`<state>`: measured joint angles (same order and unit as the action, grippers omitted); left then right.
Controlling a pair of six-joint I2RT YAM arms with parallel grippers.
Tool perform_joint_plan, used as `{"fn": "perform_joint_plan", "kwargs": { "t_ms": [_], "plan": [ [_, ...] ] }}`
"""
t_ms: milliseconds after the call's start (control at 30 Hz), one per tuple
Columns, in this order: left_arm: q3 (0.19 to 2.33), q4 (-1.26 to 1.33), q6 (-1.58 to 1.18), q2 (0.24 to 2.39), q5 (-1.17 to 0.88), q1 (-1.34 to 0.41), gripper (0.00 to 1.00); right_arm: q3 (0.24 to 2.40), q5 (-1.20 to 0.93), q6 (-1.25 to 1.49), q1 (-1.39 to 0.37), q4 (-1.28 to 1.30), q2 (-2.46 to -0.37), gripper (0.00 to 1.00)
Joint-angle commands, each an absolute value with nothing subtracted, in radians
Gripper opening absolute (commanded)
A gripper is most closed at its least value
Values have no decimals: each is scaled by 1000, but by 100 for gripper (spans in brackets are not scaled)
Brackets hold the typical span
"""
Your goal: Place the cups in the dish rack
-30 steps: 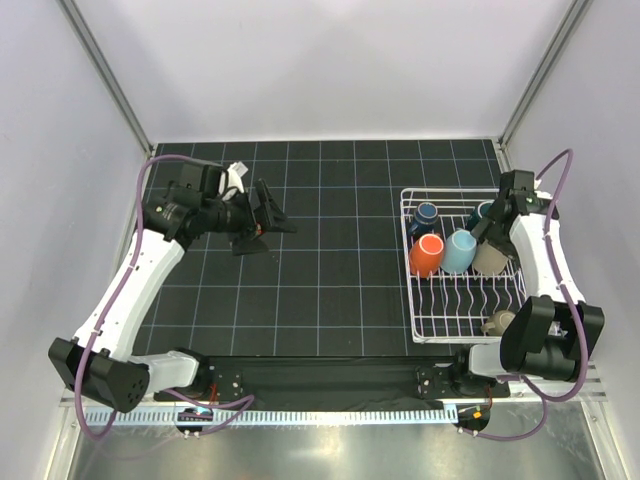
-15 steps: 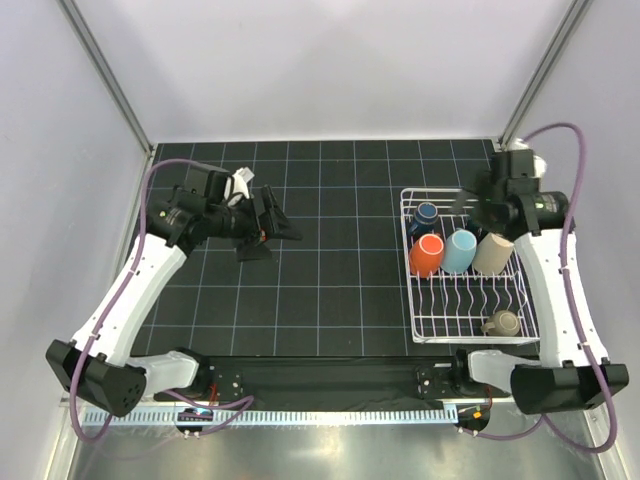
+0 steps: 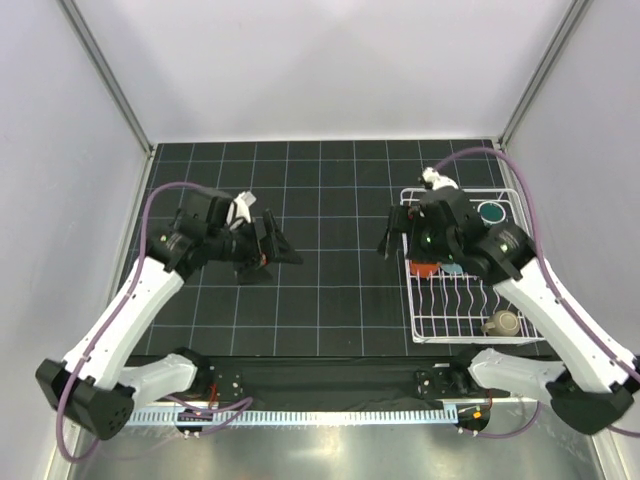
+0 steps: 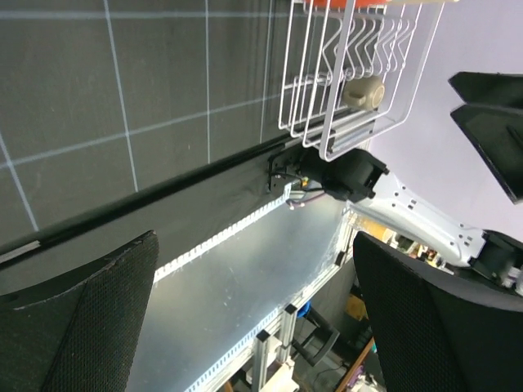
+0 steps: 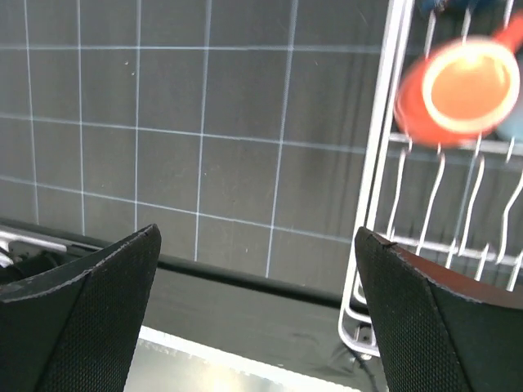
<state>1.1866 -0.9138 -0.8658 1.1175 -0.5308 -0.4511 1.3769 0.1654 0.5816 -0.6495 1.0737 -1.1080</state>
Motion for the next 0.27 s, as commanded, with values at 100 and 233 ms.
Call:
{"fn": "perform_joint_plan", "kwargs": {
  "t_ms": [100,233],
  "plan": [
    [1025,-721,-992,971,-525,-491,97,1074,135,619,-646,863,-864,100],
    [869,-500,-1044,864,-557,-494,98,976,-47,568,-650,750,-699,100]
  ]
}}
